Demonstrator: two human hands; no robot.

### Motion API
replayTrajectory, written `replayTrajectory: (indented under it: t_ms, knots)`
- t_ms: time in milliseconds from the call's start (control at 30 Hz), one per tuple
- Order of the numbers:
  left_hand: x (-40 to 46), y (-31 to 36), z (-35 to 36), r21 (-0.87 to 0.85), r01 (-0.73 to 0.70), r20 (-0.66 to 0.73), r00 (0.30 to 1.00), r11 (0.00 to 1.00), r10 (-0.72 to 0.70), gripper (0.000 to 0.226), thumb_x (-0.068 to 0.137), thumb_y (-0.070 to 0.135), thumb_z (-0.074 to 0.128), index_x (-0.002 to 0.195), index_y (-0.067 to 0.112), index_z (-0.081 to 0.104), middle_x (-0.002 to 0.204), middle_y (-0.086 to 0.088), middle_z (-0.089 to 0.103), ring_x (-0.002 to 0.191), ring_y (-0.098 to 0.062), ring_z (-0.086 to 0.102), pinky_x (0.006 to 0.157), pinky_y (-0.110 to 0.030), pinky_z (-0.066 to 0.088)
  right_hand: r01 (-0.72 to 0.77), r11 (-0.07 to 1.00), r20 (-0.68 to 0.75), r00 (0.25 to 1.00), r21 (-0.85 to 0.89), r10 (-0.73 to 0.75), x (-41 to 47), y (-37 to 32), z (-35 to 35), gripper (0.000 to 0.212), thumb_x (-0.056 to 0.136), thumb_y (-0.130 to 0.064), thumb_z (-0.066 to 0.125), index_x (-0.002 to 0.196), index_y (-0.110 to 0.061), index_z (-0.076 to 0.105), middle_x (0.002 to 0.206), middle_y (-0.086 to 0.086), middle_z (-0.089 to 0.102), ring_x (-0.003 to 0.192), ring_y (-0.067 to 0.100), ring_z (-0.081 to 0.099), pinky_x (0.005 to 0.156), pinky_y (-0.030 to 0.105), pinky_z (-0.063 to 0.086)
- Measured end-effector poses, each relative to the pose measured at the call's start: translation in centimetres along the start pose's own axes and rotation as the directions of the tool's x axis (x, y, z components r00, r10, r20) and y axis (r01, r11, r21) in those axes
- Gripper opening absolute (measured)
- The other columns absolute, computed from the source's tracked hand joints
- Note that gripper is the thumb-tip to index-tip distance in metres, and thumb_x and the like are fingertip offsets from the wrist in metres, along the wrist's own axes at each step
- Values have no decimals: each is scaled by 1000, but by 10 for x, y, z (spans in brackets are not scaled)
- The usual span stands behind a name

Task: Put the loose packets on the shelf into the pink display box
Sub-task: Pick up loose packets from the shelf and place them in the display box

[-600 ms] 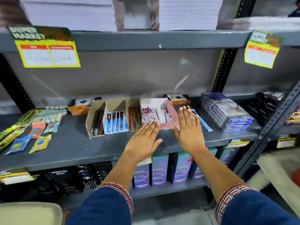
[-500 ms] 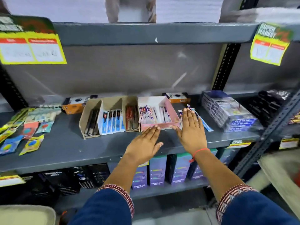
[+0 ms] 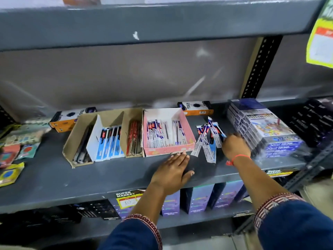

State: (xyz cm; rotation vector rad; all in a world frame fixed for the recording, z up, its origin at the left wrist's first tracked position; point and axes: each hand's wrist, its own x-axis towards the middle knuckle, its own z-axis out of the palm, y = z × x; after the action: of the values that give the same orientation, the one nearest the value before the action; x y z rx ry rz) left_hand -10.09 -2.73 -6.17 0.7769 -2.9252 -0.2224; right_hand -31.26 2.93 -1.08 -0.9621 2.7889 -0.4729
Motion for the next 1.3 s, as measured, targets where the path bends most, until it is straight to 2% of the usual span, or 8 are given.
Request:
replayTrajectory:
  t_ms: [333,533,733,933,1033,1100,1167,1300]
  knots:
    - [-1,0,4,22,3,-73,997,1000,-1,56,97,45,30,145,17,18,154,-4,19,141,-18,14,111,-24,0,-49,989,60,997,138,41,28,10,1,31,88,-3,46,113,4,62,113,26,65,96,35,63,84,38,52]
    - [-1,1,5,38,15,-79,997,999,-12,56,98,44,29,145,17,16,155,-4,18,141,-17,13,112,-26,1,-82,978,105,992,192,63,38,15,0,23,86,-4,54,102,7,66,112,26,67,105,39,62,87,37,50]
    - [-2,0,5,15,7,-110,994,1000,-6,56,97,44,31,144,16,21,153,-5,24,140,-19,19,112,-27,6,-132,975,154,983,180,104,51,10,-4,40,80,2,58,118,12,55,118,27,63,112,37,59,91,38,49]
    - [0,-2,5,-6,-13,-106,994,1000,13,56,98,43,30,145,15,18,154,-4,20,140,-17,15,111,-24,-1,-220,902,157,972,371,172,45,18,-12,45,77,-5,72,119,6,58,125,21,62,117,33,57,97,35,44]
    - [1,-2,6,-9,-9,-69,998,1000,8,57,98,44,26,145,15,13,156,-4,14,141,-16,9,111,-24,-5,-222,768,104,974,601,200,31,16,-18,12,77,-4,73,88,-2,68,104,18,66,81,23,61,80,32,49]
    - [1,-3,6,-6,-12,-53,999,1000,12,58,98,45,25,145,14,13,156,-5,14,141,-17,9,112,-27,-3,-212,611,116,974,763,193,19,12,-24,22,78,1,70,65,-11,57,90,16,63,55,12,51,58,22,44]
    - [1,-2,7,0,-18,-52,998,1000,18,58,98,45,24,145,12,14,155,-7,16,141,-19,11,114,-30,1,-213,443,162,975,871,151,1,2,-32,26,81,4,65,64,-13,54,73,10,66,36,2,51,40,14,40]
    - [0,-4,6,-6,-47,-110,993,999,46,58,97,44,28,143,10,21,153,-9,24,140,-21,18,113,-30,6,-224,250,229,973,942,12,-47,-24,-37,25,82,9,59,67,-11,58,40,-7,62,47,12,47,48,21,33]
